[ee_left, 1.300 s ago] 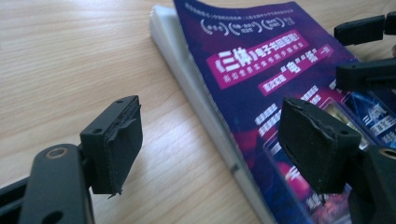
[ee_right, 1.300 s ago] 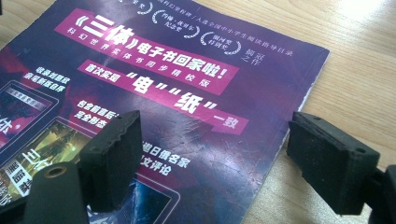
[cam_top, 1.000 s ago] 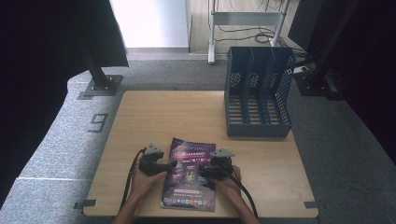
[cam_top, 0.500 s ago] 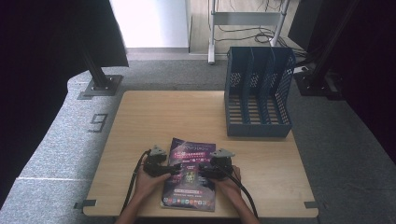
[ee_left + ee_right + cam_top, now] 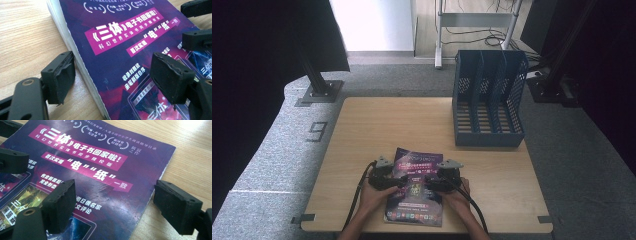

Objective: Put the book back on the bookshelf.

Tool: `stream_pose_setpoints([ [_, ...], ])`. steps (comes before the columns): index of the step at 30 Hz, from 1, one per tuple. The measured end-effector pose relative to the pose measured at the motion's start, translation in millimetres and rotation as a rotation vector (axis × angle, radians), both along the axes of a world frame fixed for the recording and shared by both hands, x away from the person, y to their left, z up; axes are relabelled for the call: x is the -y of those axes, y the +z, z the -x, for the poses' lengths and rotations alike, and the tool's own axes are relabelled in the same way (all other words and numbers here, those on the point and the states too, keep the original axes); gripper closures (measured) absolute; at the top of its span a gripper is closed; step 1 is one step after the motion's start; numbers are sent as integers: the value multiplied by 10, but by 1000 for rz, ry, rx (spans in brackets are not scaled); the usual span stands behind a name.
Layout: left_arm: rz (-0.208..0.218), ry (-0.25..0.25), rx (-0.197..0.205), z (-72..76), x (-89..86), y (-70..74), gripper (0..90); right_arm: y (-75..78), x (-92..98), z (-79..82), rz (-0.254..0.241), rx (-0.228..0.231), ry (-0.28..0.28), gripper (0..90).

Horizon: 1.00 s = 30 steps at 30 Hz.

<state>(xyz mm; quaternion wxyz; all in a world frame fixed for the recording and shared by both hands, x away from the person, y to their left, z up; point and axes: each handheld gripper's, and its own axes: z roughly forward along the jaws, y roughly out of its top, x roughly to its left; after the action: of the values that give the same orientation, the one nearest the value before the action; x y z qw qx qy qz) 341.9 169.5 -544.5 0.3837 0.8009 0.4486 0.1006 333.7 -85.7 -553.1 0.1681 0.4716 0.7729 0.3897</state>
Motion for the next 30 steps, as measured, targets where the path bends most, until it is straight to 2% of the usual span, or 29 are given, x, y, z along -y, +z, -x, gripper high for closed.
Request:
stream_pose_setpoints([
  [4, 25, 4, -7, -5, -23, 4, 217, -1, -1, 0, -1, 1, 0, 180],
  [7, 53, 4, 6, 12, -34, 41, 224, 0, 0, 0, 0, 0, 0, 179],
  [12, 66, 2, 14, 23, -38, 68, 227, 0, 0, 0, 0, 0, 0, 179],
  [19, 141, -10, 2, 11, -121, 96, 266, 0, -1, 0, 1, 0, 0, 180],
  [27, 144, -30, 8, 19, -127, 120, 291, 0, -1, 0, 1, 0, 0, 179],
  [29, 156, -38, -3, 21, -124, 123, 295, -1, -2, 0, -1, 1, -1, 179],
  [30, 200, -66, -41, 16, -115, 116, 306, 0, -1, 1, 0, 0, -1, 180],
])
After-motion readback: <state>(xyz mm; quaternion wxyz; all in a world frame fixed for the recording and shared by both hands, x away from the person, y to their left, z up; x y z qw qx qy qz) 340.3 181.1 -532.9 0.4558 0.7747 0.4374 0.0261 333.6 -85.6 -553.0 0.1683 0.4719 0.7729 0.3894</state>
